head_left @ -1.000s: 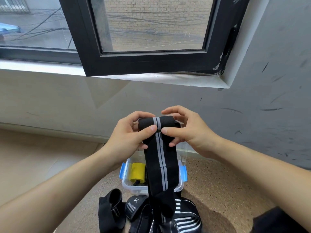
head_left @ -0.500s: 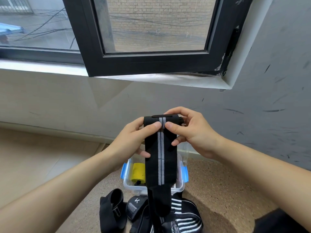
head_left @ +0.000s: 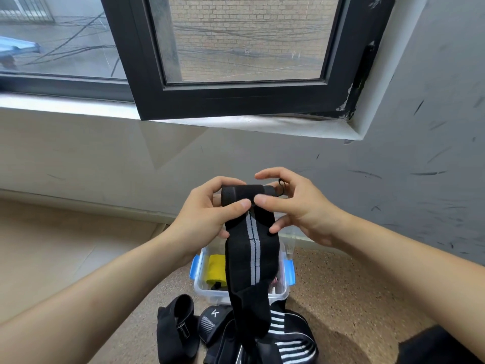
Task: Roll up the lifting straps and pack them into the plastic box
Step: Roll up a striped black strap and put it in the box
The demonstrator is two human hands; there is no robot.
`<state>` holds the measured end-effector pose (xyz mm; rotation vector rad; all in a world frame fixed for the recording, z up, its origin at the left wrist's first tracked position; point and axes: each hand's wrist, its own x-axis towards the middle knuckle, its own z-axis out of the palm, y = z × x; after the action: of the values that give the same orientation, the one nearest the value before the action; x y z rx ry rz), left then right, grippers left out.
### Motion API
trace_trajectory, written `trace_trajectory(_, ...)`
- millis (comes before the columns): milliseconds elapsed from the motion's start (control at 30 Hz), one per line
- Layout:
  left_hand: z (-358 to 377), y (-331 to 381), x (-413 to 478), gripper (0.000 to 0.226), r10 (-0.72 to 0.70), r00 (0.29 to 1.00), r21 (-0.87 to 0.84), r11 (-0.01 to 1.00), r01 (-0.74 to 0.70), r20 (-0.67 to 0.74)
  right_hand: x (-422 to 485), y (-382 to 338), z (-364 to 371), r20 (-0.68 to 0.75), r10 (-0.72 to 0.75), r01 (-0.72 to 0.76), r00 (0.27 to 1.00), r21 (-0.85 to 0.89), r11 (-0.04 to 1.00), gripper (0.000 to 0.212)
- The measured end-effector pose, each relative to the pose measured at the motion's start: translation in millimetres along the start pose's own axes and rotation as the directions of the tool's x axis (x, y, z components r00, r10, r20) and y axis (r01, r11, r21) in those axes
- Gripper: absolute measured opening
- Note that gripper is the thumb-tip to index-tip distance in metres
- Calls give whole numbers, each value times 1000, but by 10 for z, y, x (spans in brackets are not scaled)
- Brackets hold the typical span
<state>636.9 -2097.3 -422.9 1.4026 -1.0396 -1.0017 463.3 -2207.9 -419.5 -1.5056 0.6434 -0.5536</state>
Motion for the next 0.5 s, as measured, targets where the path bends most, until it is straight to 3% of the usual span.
trace_trajectory(300,-32,-30,-19,43,128,992,24,991,-128,16,-10,-1,-35,39,1,1,999,-62,998,27)
trace_trajectory(400,-35,-6,2,47,60,998,44,997,-61,30,-16,0,-39,4,-56,56,998,-58,997,29)
trace_trajectory(500,-23,-2,3,27,-62,994,53,997,58,86,-29,6,-32,-12,-120,119,993,-68,991,30)
